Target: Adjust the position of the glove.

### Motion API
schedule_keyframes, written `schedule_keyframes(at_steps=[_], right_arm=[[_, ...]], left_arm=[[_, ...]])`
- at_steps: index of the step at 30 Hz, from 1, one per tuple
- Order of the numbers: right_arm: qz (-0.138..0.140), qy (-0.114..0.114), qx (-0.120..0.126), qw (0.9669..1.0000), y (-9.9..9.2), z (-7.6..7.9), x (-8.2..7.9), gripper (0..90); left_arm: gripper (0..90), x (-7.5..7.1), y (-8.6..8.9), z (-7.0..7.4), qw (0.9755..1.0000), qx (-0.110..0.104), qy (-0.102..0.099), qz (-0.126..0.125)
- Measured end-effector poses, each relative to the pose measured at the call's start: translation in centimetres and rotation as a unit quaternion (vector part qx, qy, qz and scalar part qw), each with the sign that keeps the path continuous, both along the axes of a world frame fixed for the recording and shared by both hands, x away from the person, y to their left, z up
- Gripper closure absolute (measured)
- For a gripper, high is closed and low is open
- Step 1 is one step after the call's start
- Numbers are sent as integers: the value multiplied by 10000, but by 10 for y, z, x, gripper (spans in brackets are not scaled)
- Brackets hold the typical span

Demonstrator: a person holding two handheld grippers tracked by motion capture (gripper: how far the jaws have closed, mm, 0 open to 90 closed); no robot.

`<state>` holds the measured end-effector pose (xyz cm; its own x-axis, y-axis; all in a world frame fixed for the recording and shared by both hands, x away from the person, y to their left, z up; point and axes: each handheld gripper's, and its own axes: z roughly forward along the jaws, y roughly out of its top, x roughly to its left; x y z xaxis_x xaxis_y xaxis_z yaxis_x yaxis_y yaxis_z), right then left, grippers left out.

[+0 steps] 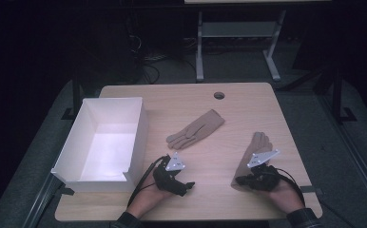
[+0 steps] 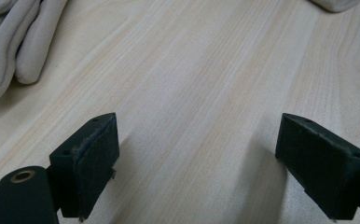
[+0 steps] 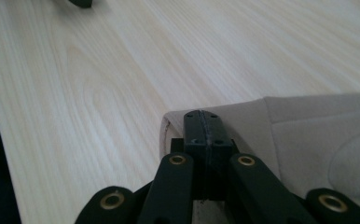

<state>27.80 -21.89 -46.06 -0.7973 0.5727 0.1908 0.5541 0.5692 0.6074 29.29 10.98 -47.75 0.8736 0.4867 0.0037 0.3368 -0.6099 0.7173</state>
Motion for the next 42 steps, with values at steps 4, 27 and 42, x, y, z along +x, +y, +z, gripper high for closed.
schedule_keyframes(at_steps=[4,27,42], right_arm=[[-79,10,24,10000,-14,0,-7,900],[-935,-511,116,9942,-47,19,31,900],[-1536,-541,-459,9856,-49,1,84,900]], left_arm=[[128,0,0,0,10000,-5,-4,0],[128,0,0,0,10000,-36,8,28],[128,0,0,0,10000,-39,8,31]])
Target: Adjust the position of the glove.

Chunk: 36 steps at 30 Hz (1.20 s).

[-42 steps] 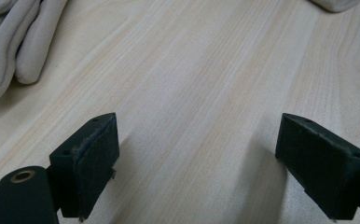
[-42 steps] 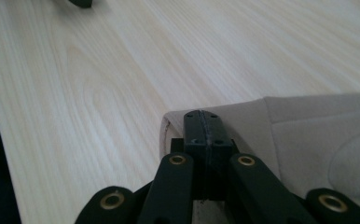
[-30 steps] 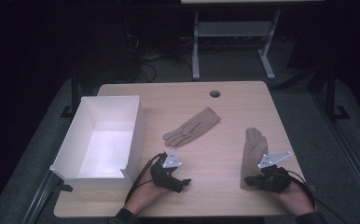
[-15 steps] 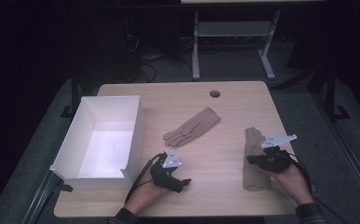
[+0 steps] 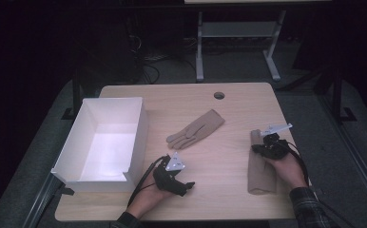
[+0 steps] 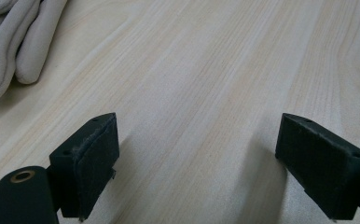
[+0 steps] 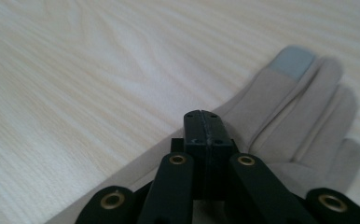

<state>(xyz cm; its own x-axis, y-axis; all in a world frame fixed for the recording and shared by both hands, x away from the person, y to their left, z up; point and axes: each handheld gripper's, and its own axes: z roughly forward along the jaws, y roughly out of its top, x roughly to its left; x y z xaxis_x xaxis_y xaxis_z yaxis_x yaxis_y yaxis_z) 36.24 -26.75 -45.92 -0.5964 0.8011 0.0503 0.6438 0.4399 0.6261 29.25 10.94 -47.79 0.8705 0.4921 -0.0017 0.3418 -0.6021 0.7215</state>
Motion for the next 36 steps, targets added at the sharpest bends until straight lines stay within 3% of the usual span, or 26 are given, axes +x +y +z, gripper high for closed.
schedule_keyframes(at_steps=[6,16,21,27,31,36], right_arm=[[86,40,142,9999,4,-4,-3,900],[417,45,118,9991,29,-3,-10,900],[406,34,197,9990,28,-3,-10,899],[281,-297,389,9984,12,8,-18,764],[-72,-399,499,9979,-9,11,-23,631],[-574,-610,405,9957,-37,5,-23,450]], left_arm=[[128,0,0,0,10000,5,3,-4],[128,0,0,0,10000,3,3,-3],[128,0,0,0,10000,3,1,-4],[128,0,0,0,10000,2,-1,-1],[128,0,0,0,10000,-4,-6,-1],[128,0,0,0,10000,2,1,-1]])
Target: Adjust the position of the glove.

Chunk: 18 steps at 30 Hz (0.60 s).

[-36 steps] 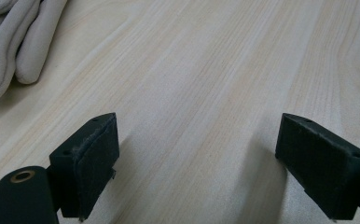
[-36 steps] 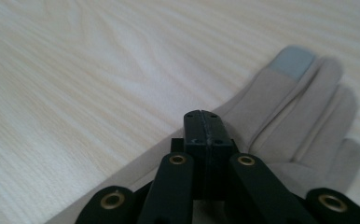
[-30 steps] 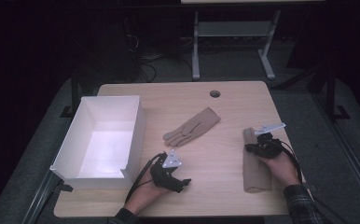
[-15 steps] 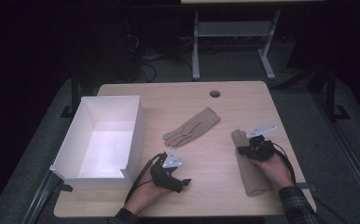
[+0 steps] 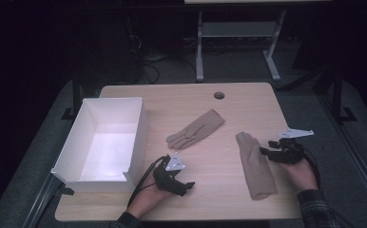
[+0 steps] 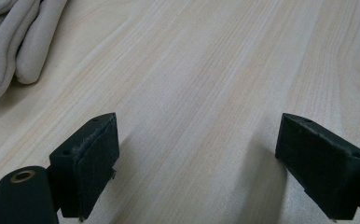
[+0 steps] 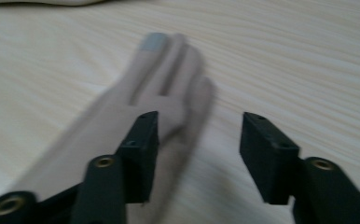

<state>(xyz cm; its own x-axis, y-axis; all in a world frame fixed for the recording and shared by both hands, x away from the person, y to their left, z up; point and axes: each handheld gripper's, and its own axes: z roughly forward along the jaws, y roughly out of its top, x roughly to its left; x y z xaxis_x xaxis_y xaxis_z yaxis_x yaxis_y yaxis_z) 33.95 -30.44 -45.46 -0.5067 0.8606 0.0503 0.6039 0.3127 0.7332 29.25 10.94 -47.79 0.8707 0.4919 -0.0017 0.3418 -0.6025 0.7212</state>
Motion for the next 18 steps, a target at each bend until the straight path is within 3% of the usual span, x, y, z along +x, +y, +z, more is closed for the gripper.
schedule_keyframes(at_steps=[4,6,9,14,18], right_arm=[[-366,60,-83,9993,-14,-10,5,331],[-559,80,-240,9981,-17,-17,8,287],[-629,110,-345,9974,-17,-22,10,252],[-717,48,-135,9973,-20,-28,12,151],[-759,43,-133,9970,-20,-29,12,136]], left_arm=[[128,0,0,0,10000,14,-21,-13],[128,0,0,0,10000,16,-30,-17],[128,0,0,0,10000,17,-28,-16],[128,0,0,0,10000,9,-28,-14],[129,0,0,0,10000,-4,0,29]])
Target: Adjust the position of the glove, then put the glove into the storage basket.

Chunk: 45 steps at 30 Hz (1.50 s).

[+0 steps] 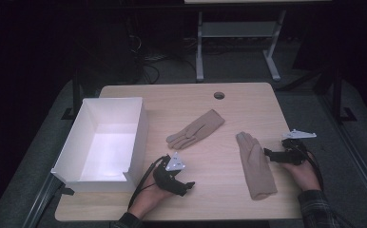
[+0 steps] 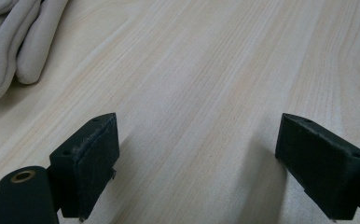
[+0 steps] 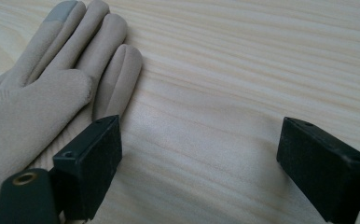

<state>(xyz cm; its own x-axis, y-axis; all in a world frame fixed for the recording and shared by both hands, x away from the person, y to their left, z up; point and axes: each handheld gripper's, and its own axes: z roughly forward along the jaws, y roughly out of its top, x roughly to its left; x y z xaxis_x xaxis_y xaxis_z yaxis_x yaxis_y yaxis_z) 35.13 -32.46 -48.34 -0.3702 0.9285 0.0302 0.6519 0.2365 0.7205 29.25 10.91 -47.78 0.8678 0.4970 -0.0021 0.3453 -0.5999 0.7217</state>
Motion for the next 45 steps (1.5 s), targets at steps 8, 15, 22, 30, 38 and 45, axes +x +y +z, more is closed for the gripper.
schedule_keyframes(at_steps=[8,15,22,30,38,45], right_arm=[[-5,1,4,10000,0,0,0,135],[-12,3,8,10000,0,0,0,135],[10,-3,-14,10000,0,0,0,135],[10,-2,-14,10000,0,0,0,135],[12,-4,-16,10000,0,0,0,135],[11,-8,-18,10000,-1,0,0,135]], left_arm=[[271,2,-4,6,9996,96,114,225],[542,11,-7,19,9990,-21,245,380],[851,26,-11,31,9983,-50,356,466],[898,50,-24,41,9985,10,291,459],[898,87,-44,50,9979,-138,153,618],[898,118,-64,49,9976,-76,-6,683]])
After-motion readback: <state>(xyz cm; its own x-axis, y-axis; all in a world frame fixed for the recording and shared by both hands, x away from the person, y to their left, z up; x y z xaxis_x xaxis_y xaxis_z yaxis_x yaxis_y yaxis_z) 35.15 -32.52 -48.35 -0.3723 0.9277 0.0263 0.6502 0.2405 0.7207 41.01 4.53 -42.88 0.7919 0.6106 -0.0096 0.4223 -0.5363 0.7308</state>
